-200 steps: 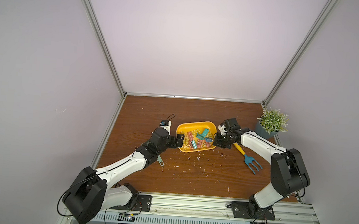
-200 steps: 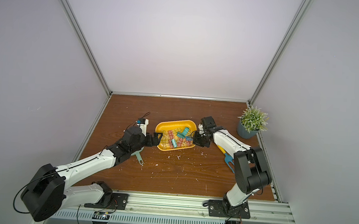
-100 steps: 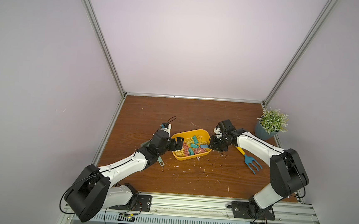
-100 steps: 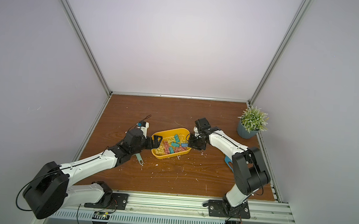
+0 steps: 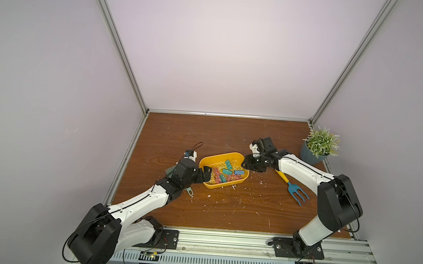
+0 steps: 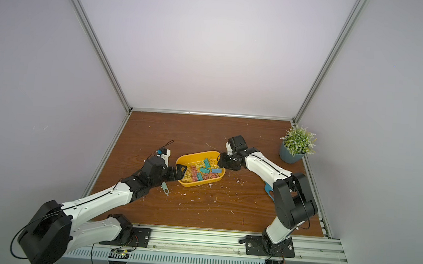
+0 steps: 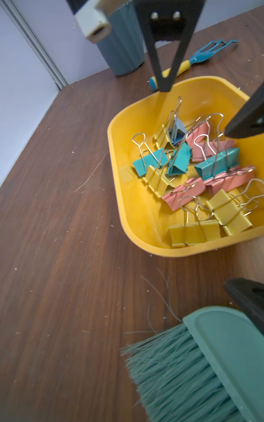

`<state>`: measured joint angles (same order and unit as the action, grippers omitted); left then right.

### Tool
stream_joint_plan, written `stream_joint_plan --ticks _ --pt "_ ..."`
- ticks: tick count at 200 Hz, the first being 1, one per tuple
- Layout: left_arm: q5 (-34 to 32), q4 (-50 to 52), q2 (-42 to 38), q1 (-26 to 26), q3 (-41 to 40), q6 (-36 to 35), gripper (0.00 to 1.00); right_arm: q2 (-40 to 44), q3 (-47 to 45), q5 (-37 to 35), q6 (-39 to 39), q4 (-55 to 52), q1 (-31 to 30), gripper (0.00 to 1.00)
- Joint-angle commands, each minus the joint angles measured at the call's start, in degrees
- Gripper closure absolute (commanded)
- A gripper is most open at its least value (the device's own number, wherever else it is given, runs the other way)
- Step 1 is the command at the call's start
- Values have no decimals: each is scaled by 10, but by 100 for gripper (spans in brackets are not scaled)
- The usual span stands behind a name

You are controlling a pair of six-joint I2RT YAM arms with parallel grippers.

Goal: Take out the binder clips from the storage box
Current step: Move the storage box to the center of the board, then pick up the binder clip from the storage box.

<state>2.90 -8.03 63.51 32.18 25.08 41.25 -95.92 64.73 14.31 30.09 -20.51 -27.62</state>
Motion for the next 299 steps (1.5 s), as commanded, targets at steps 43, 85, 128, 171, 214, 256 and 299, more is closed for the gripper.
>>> stream_joint_plan --ticks 43,85,128,171,214,256,299 --pt "89 -127 51 -28 -11 54 3 -24 -6 112 12 75 5 50" --pt "213 -245 138 -103 -3 92 3 30 -73 118 55 109 1 49" --pt "260 -287 214 -131 36 98 2 45 -81 19 59 74 4 40" --pt "250 -245 235 -146 53 85 0 61 -13 -127 32 -3 3 43" --pt "163 -138 142 -145 32 23 0 53 8 -80 35 32 -21 54" --pt "136 -93 47 -139 12 -15 0 -3 28 -52 35 32 -40 65" --pt "90 -59 -5 -115 8 -35 0 -57 61 -49 30 4 -50 66"
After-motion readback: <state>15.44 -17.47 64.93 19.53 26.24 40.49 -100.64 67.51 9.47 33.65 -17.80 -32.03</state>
